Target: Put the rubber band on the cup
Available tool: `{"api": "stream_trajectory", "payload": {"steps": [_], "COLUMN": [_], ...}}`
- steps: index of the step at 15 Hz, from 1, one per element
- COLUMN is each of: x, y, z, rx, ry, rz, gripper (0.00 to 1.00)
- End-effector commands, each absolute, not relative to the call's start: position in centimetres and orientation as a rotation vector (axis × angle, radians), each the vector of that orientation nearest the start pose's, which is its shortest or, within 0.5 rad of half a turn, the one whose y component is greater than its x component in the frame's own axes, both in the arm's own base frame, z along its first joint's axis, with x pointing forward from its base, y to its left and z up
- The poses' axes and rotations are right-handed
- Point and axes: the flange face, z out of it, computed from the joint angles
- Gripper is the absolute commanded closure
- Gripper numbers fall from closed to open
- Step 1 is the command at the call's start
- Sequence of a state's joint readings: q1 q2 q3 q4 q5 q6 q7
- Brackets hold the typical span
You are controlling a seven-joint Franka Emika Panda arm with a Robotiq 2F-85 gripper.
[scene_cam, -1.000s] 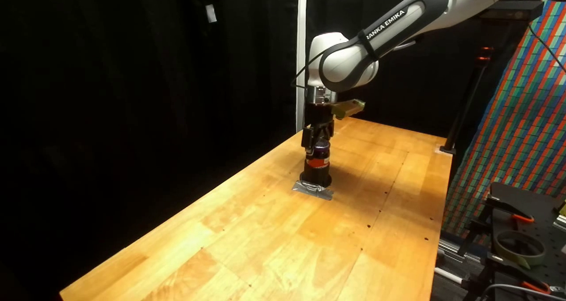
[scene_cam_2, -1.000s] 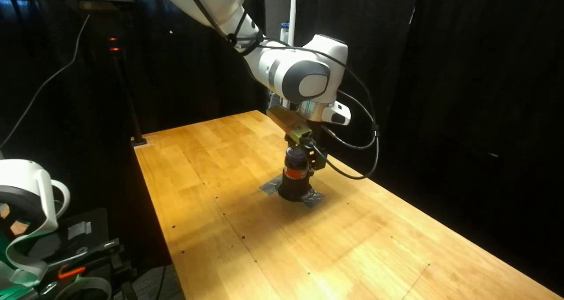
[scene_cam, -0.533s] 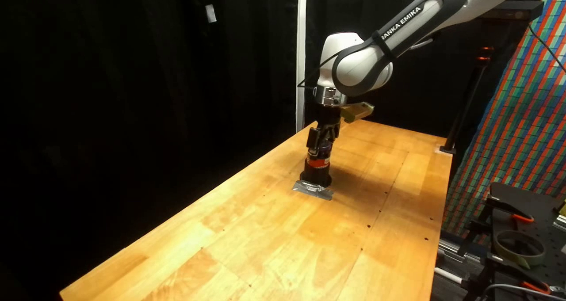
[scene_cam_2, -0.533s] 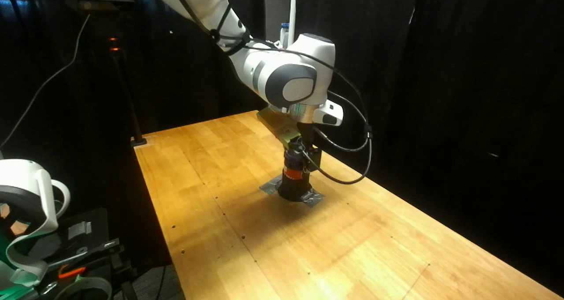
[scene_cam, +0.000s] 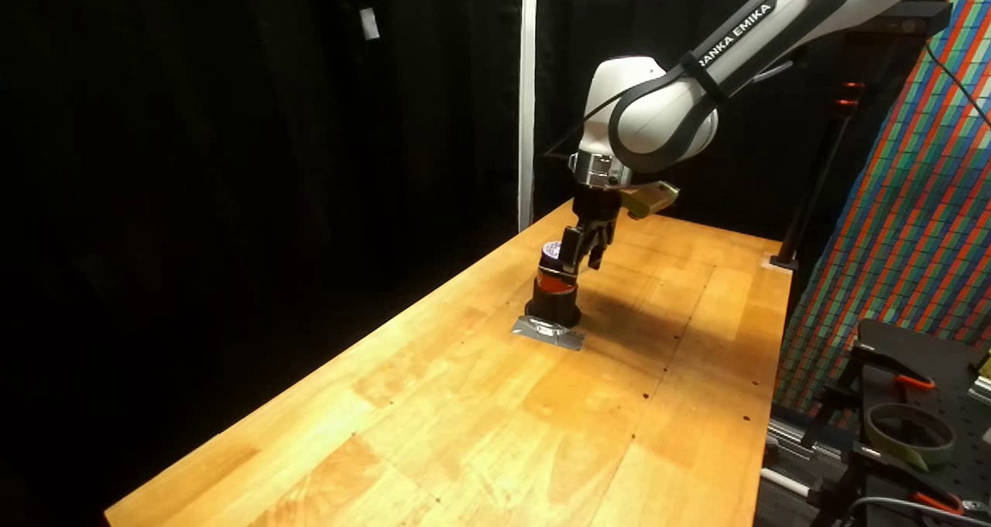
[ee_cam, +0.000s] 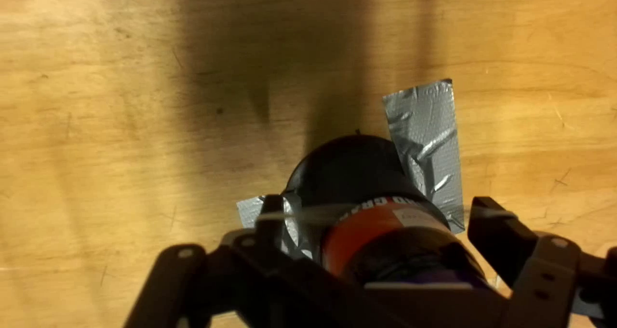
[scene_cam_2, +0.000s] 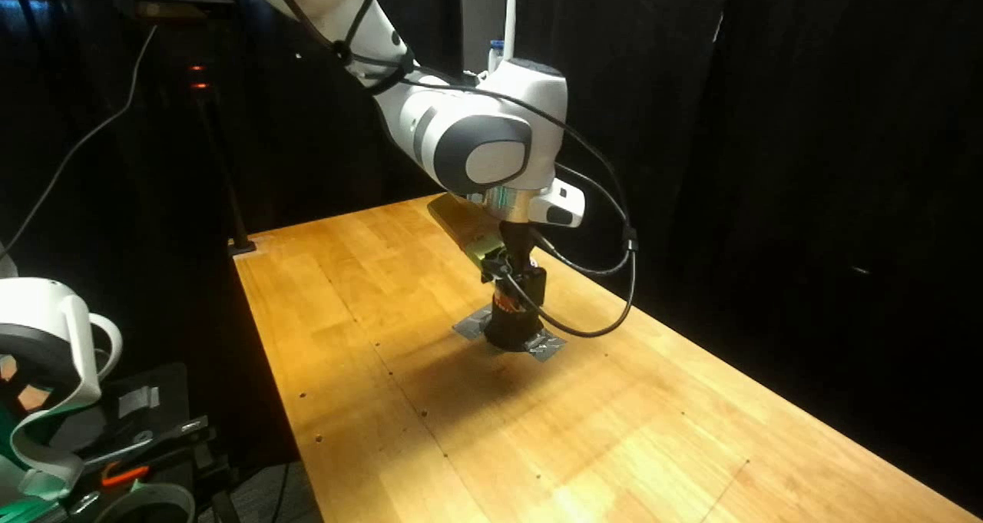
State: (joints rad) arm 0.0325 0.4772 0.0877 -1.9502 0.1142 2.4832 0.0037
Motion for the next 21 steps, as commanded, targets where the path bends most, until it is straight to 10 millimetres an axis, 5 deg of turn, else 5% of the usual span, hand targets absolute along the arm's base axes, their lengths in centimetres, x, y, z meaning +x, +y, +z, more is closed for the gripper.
{"api": "stream_trajectory", "payload": {"steps": [1, 2, 11, 15, 21], "x": [59.5, 59.3, 56.3, 54.5, 52.1], "y": [6.0, 5.9, 4.8, 5.2, 7.9], "z": [24.3, 24.2, 24.4, 24.9, 25.3], "rx": [-3.010, -3.014, -2.995, -2.927, -2.741], "ry": [-0.033, -0.034, -0.043, 0.002, 0.003], "rz": [-0.059, -0.071, -0.340, -0.679, -1.079], "gripper": [0.00, 0.25, 0.89, 0.98, 0.91]}}
